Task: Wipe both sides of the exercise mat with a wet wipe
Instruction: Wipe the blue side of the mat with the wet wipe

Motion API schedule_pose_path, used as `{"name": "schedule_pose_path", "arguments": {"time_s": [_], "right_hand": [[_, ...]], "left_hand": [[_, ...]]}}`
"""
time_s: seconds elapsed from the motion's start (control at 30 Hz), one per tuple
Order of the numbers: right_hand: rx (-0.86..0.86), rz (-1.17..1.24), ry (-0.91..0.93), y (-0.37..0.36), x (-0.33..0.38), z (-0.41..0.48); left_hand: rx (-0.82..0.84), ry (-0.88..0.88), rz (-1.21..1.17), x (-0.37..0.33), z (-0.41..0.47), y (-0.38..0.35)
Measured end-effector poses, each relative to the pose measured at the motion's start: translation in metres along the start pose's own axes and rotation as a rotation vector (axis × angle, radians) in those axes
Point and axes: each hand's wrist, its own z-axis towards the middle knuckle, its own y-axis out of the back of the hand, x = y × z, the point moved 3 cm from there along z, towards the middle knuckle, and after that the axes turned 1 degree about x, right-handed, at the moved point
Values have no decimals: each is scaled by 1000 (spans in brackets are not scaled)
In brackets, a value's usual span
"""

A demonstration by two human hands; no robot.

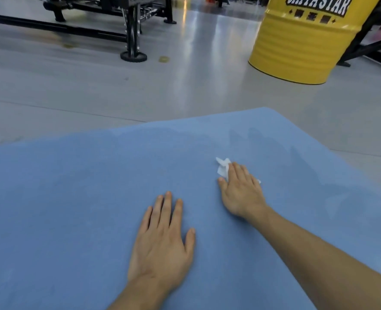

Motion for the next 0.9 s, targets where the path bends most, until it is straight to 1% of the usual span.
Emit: {"name": "schedule_pose_path", "arguments": {"time_s": [0.03, 0.1, 0.13, 0.17, 0.23, 0.33, 0.4, 0.43, 0.47, 0.57, 0.67, 0.77, 0.8, 0.83, 0.9], "right_hand": [[-23, 23, -53, 2, -5, 15], [-14, 89, -146, 2, -12, 38], [-5, 98, -161, 2, -11, 44], [-3, 86, -137, 1, -7, 45], [27, 62, 8, 5, 2, 34], [116, 66, 268, 14, 8, -10], [130, 42, 355, 16, 6, -41], [134, 22, 362, 16, 1, -52], [136, 12, 336, 16, -5, -58], [100, 46, 125, 17, -26, -52], [39, 8, -48, 16, -52, -36], [61, 64, -167, 18, -65, -24], [84, 88, -157, 19, -60, -23], [108, 104, -106, 19, -50, -26], [140, 95, 106, 16, -25, -43]], "left_hand": [[-5, -2, -3, 0, 0, 0], [-16, -10, -3, 1, 1, -1], [-22, -14, 2, 1, 1, -3], [-19, -17, 7, 2, 1, -5], [-17, -38, 14, 2, 1, -9], [-12, -85, 38, 1, -1, -9], [-1, -97, 57, 3, -2, -10], [4, -100, 65, 3, -3, -11], [9, -102, 72, 3, -3, -11], [19, -109, 80, 3, -3, -11], [29, -115, 97, 4, -3, -11], [50, -101, 112, 4, -3, -10], [57, -94, 110, 3, -2, -10], [61, -89, 106, 3, -2, -10], [79, -84, 104, 2, 0, -8]]}}
